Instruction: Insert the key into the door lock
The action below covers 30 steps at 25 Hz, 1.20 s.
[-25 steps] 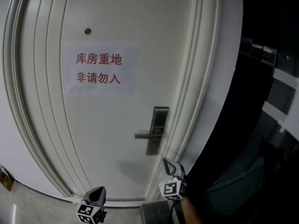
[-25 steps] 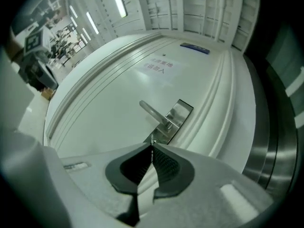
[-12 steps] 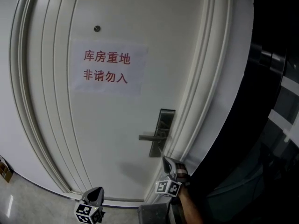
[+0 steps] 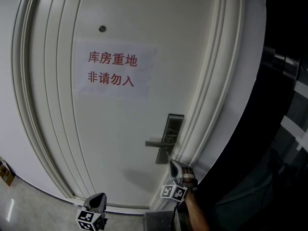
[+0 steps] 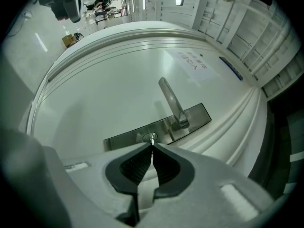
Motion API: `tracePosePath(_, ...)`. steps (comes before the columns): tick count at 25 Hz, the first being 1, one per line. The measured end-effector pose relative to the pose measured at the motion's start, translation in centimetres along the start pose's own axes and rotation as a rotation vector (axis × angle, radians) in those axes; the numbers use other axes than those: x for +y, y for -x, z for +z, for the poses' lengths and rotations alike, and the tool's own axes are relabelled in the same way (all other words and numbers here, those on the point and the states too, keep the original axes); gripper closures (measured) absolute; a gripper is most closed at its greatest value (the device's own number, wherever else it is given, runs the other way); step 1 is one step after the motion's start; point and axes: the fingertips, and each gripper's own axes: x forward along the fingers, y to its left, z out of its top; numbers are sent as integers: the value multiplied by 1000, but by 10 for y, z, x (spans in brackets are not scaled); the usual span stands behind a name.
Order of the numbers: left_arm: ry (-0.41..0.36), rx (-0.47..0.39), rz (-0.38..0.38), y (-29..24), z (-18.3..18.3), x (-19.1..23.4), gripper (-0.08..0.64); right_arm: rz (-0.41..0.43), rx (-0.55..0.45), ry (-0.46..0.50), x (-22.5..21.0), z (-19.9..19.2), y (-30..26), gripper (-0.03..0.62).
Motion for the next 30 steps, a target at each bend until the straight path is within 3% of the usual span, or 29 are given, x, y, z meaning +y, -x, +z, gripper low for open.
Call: tracePosePath(30,6,14,-10,-13,-12,9,557,19,-7,15,-2,6,1,581)
